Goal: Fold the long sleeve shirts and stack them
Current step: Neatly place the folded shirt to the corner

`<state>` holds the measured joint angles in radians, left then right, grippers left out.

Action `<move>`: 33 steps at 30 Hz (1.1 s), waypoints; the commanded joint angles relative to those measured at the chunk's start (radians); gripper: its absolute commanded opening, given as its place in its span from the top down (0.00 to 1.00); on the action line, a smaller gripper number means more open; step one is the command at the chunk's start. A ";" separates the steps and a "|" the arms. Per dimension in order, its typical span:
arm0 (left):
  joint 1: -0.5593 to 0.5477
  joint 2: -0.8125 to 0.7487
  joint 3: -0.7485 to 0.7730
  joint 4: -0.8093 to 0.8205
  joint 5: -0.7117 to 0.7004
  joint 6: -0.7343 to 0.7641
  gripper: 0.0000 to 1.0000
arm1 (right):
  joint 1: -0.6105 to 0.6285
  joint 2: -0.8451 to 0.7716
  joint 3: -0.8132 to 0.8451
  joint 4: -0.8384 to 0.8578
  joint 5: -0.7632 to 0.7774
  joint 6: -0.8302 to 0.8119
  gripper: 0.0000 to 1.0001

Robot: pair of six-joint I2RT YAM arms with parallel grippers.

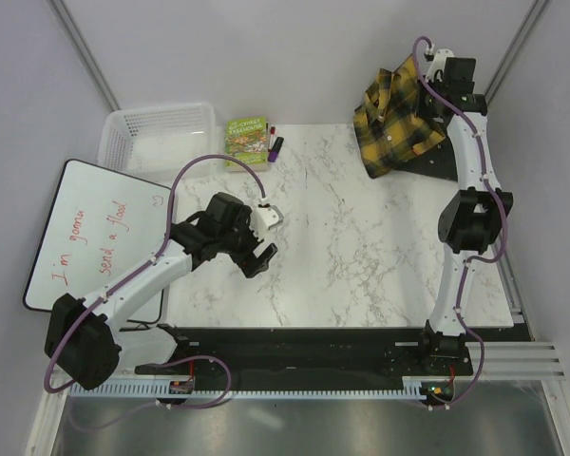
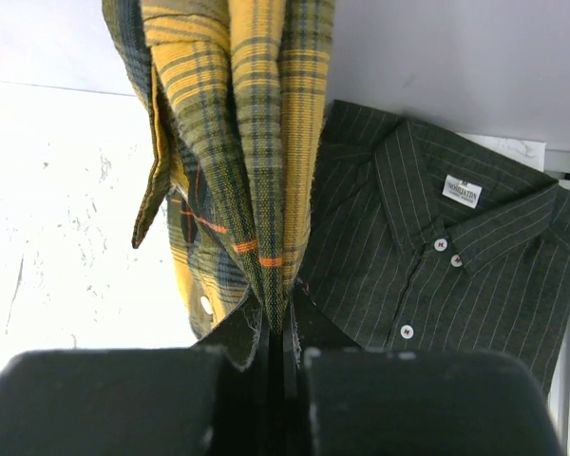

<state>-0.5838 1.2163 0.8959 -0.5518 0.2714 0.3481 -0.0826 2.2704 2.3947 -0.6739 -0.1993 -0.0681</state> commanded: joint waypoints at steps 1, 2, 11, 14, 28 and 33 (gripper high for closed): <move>0.004 -0.012 0.005 0.001 -0.003 -0.001 0.01 | -0.003 -0.114 0.050 0.076 0.030 0.010 1.00; 0.004 -0.012 0.006 0.001 -0.003 0.000 0.01 | -0.005 -0.120 0.046 0.077 0.032 0.014 1.00; 0.004 -0.014 0.008 0.001 -0.005 0.002 0.01 | -0.103 -0.118 -0.109 0.105 0.006 0.125 1.00; 0.004 -0.015 0.006 -0.003 -0.009 0.002 0.01 | -0.155 -0.075 -0.135 0.105 -0.038 0.200 1.00; 0.004 -0.008 0.015 -0.031 0.005 -0.008 0.01 | -0.324 0.020 -0.321 0.264 -0.198 0.386 0.98; 0.004 -0.001 0.018 -0.034 0.008 -0.015 0.01 | -0.329 0.005 -0.362 0.269 -0.140 0.344 0.50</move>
<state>-0.5838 1.2163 0.8963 -0.5762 0.2657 0.3481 -0.4152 2.3093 2.0518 -0.4709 -0.3614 0.3019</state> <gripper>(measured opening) 0.993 0.317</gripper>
